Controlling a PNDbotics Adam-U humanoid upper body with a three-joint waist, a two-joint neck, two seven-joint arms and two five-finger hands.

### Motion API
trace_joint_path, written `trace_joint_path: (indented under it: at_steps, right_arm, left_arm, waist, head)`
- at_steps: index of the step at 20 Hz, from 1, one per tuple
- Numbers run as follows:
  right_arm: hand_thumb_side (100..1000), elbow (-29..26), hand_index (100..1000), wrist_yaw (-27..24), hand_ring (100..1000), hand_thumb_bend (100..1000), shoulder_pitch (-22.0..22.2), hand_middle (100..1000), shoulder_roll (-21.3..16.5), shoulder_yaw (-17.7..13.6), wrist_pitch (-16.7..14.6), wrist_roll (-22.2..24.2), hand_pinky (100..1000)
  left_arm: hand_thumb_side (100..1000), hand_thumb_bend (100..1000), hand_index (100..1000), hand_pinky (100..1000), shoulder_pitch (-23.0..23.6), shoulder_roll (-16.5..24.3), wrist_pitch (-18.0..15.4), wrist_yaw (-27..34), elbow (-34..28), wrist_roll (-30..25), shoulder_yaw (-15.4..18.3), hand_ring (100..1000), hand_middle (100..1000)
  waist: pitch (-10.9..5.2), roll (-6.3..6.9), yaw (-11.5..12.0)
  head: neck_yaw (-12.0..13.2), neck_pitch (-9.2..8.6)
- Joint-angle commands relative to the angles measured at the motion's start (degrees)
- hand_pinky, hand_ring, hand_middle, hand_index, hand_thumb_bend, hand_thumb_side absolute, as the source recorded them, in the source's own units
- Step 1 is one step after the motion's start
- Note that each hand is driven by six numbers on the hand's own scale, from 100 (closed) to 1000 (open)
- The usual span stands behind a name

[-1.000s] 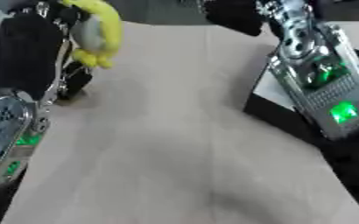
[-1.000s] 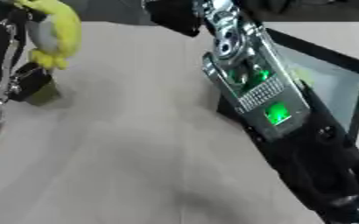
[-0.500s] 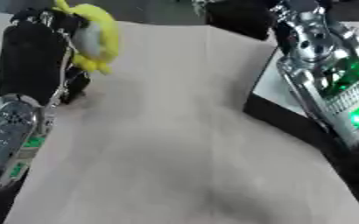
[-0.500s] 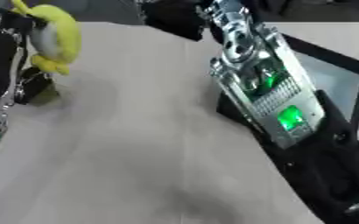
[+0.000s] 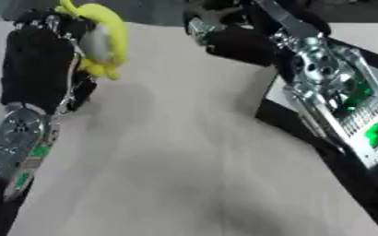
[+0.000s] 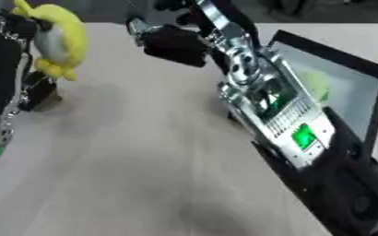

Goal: Pick up the objects with one hand, pass them to the other hand, and then place them into the box on the other side of the table.

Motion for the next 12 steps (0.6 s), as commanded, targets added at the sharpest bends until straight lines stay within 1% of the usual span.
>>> trace_joint_path:
  at_steps: [1, 4, 8, 12]
  right_arm:
    - [375, -1.51, 757, -2.01, 896, 287, -0.61, 860, 0.27, 0.04, 0.81, -1.64, 779]
    - [367, -2.39, 764, -2.83, 901, 298, -0.45, 863, 0.30, 0.30, 0.52, -2.06, 780]
    - [355, -3.95, 771, -4.09, 906, 313, 0.48, 867, -1.01, -0.15, -0.38, -2.11, 780]
    - [354, -4.05, 778, -5.22, 911, 320, 1.02, 870, -0.67, 0.19, -1.42, -2.24, 782]
  left_arm:
    - [100, 197, 432, 559, -0.38, -0.02, -0.12, -0.71, 0.05, 1.27, -0.04, 458, 221]
    - [100, 188, 431, 556, -0.40, -0.68, -0.06, -1.12, 0.91, 2.44, -0.14, 455, 212]
    - [100, 178, 430, 551, -0.61, -1.92, 0.40, -2.48, 2.47, 4.15, 0.03, 453, 200]
    - [100, 150, 430, 548, -1.05, -3.55, 0.83, -3.23, 4.35, 5.92, 0.03, 449, 191]
  waist:
    - [-2.31, -0.77, -0.03]
    - [-2.26, -0.83, -0.03]
    - [-2.17, -0.98, -0.01]
    - [-2.03, -1.14, 0.10]
  head:
    - [0.14, -0.40]
    - [0.13, -0.43]
    - [0.19, -0.53]
    - [0.14, -0.77]
